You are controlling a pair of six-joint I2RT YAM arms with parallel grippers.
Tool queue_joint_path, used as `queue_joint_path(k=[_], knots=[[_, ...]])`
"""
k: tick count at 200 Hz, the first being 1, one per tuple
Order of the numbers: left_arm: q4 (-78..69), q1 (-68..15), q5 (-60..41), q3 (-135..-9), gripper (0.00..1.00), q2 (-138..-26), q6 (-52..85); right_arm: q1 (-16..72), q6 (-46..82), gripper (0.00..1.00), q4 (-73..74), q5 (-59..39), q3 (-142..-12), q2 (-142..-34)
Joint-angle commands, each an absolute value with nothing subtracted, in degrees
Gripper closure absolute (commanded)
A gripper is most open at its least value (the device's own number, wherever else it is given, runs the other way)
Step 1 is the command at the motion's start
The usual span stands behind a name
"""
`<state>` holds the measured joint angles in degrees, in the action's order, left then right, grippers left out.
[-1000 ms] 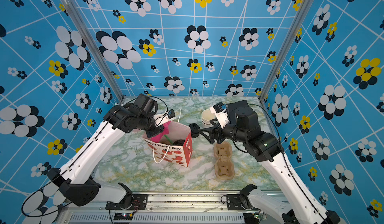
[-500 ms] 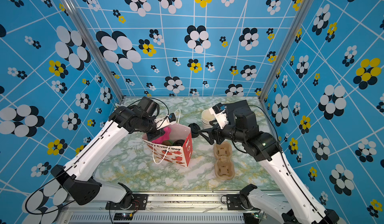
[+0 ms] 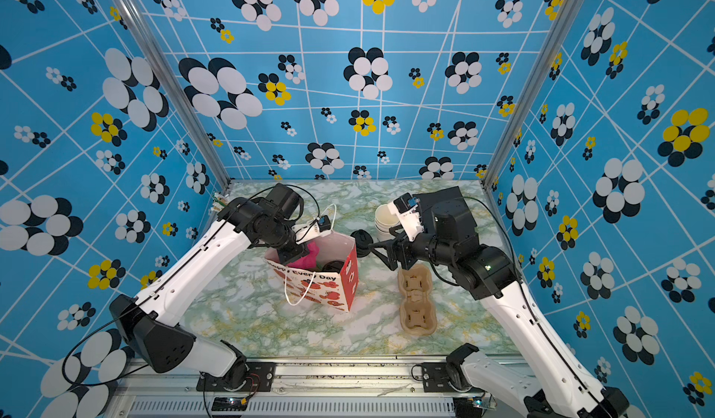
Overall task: Pack the takeout coffee
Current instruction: 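Lower the pink napkin into the bag with the left gripper while the right draws back, then open the left gripper to release the napkin beside the cup and lift out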
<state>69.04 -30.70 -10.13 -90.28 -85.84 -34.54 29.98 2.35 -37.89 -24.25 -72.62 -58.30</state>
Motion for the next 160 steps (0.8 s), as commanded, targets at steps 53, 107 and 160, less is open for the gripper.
queue_joint_path(k=[53, 107, 160], knots=[[68.9, -30.1, -10.7, -87.9, 1.0, -88.8, -34.7, 30.2, 3.1, 0.16, -37.7, -24.2, -71.2, -58.9], [69.0, -30.1, -10.3, -87.9, 0.92, -89.8, -34.2, 30.1, 3.1, 0.16, -38.0, -24.3, -70.9, -59.2], [69.9, -30.1, -12.0, -91.7, 0.62, -89.4, -32.5, 30.1, 3.1, 0.16, -38.1, -24.3, -70.9, -59.2]])
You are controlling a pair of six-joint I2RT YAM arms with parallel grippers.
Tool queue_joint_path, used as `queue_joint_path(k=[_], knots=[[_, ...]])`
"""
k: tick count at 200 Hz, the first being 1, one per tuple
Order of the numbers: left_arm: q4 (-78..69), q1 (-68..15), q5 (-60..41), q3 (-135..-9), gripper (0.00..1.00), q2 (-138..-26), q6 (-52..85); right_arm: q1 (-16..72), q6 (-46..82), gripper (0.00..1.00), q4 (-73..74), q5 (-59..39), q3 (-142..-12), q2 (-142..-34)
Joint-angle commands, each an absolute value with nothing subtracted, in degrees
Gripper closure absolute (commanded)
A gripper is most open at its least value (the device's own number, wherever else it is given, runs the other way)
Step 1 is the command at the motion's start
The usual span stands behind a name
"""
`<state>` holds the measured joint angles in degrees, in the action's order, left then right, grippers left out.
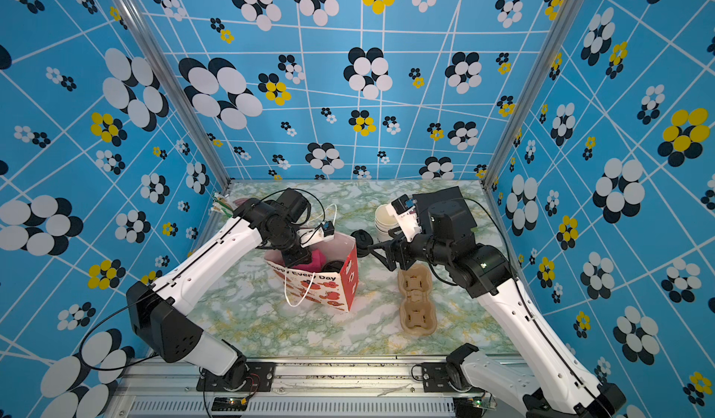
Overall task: Pack the takeout coffee
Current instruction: 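Open the left gripper to release the napkin beside the cup and lift out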
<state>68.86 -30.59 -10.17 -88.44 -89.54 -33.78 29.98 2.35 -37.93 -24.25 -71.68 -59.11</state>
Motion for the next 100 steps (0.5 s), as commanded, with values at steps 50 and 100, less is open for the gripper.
queue_joint_path(k=[50, 100], knots=[[68.8, -30.2, -13.2, -95.1, 0.35, -85.8, -30.5, 30.1, 3.2, 0.16, -38.1, -24.3, -70.8, -59.2], [62.6, -30.1, -13.9, -94.9, 0.12, -77.4, -27.2, 30.1, 3.5, 0.16, -37.7, -24.7, -71.1, -59.4]])
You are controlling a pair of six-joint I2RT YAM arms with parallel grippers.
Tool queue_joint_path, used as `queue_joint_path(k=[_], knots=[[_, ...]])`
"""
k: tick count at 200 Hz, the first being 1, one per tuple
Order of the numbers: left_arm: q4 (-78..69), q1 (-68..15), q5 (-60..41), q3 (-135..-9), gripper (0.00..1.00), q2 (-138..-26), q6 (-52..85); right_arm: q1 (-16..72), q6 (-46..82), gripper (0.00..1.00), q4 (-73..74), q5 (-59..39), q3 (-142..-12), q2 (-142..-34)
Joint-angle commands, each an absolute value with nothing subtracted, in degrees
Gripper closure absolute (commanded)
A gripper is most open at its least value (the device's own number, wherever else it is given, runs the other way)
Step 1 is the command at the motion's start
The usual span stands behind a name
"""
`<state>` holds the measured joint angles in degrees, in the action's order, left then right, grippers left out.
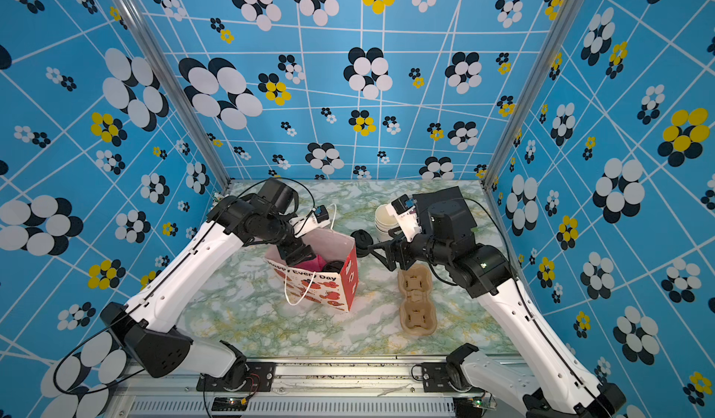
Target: Pack the takeout coffee
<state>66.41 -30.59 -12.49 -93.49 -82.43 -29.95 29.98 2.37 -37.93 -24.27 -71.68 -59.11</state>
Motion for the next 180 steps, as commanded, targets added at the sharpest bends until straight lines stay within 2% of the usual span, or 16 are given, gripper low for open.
queue_joint_path(k=[1, 45, 82, 118, 152, 180], knots=[[62.4, -30.1, -13.9, -94.8, 0.12, -77.1, -27.1, 30.1, 3.6, 0.15, -37.7, -24.7, -71.1, -59.4], [49.5, -29.3, -13.8, -87.8, 0.0, -64.8, -15.8, 30.4, 6.2, 0.15, -39.2, -25.1, -72.4, -61.1], [42.3, -23.7, -16.9, -81.0, 0.01, -56.1, -4.1, 36.1, 5.7, 0.13, -41.0, -20.0, -72.4, -63.2], [42.0, -18.8, -19.9, -77.4, 0.01, -52.6, 0.3, 43.7, 5.4, 0.06, -41.7, -13.1, -71.0, -65.6], [38.4, -18.3, -21.3, -73.9, 0.01, -49.7, 2.9, 49.7, 8.0, 0.01, -37.5, -7.9, -65.7, -64.4], [36.9, -18.2, -21.4, -72.5, 0.01, -49.3, 4.0, 53.9, 10.1, 0.01, -33.3, -3.4, -61.7, -64.2]])
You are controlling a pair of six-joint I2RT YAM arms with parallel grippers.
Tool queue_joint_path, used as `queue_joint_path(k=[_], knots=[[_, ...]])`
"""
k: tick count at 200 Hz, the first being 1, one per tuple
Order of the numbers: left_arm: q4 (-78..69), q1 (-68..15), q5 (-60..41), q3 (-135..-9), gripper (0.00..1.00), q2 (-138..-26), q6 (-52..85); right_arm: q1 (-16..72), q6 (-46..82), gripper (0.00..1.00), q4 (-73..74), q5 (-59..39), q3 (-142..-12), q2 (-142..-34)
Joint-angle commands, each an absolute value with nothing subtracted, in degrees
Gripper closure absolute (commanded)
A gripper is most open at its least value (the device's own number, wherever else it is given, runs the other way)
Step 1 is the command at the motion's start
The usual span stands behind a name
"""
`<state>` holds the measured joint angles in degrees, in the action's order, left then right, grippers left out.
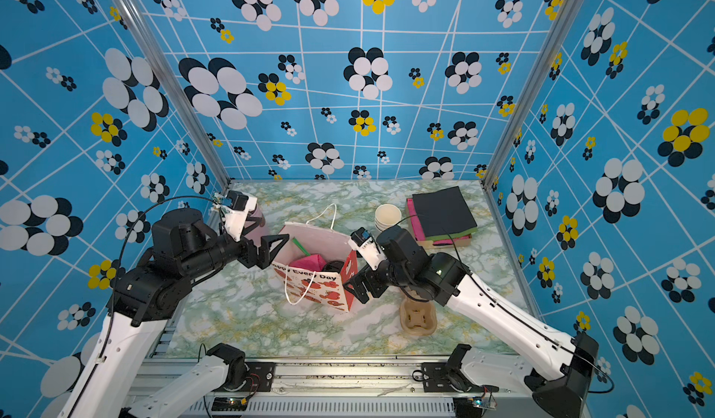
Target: Pack the takeout coffee
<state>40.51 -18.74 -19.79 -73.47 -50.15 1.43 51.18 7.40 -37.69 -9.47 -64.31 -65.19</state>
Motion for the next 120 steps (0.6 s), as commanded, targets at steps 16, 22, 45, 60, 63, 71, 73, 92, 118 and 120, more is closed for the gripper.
queue_joint_path(k=[16, 22, 45, 60, 63, 71, 73, 92, 118, 120], knots=[[35.4, -18.1, -22.0, -71.9, 0.01, -49.2, 4.9, 55.5, 11.6, 0.01, -29.9, -0.7, -59.2, -64.2], [34.6, -18.1, -22.4, -71.6, 0.01, -49.0, 5.3, 56.0, 12.2, 0.01, -28.5, 0.4, -58.3, -64.2], [31.7, -18.1, -23.6, -70.4, 0.01, -48.4, 6.7, 57.2, 13.5, 0.01, -24.3, 5.3, -56.0, -64.6], [31.0, -18.1, -23.6, -69.8, 0.01, -48.1, 7.2, 57.4, 14.1, 0.01, -22.6, 7.2, -55.2, -65.2], [30.9, -18.0, -23.6, -69.7, 0.01, -48.1, 7.2, 57.4, 14.2, 0.01, -22.2, 7.5, -55.0, -65.3], [30.9, -18.0, -23.6, -69.6, 0.01, -48.1, 7.3, 57.4, 14.4, 0.01, -21.2, 8.2, -54.6, -65.4], [30.9, -18.0, -23.6, -69.6, 0.01, -48.1, 7.4, 57.4, 14.5, 0.01, -21.0, 8.3, -54.6, -65.3], [31.0, -18.0, -23.7, -69.3, 0.01, -48.0, 7.4, 57.4, 14.8, 0.01, -18.9, 9.6, -53.5, -65.1], [30.9, -18.0, -23.7, -68.8, 0.01, -47.7, 7.4, 57.4, 15.0, 0.01, -17.2, 11.0, -52.7, -64.8], [30.9, -17.9, -23.6, -68.8, 0.01, -47.7, 7.4, 57.3, 15.1, 0.01, -17.2, 11.1, -52.7, -64.8]])
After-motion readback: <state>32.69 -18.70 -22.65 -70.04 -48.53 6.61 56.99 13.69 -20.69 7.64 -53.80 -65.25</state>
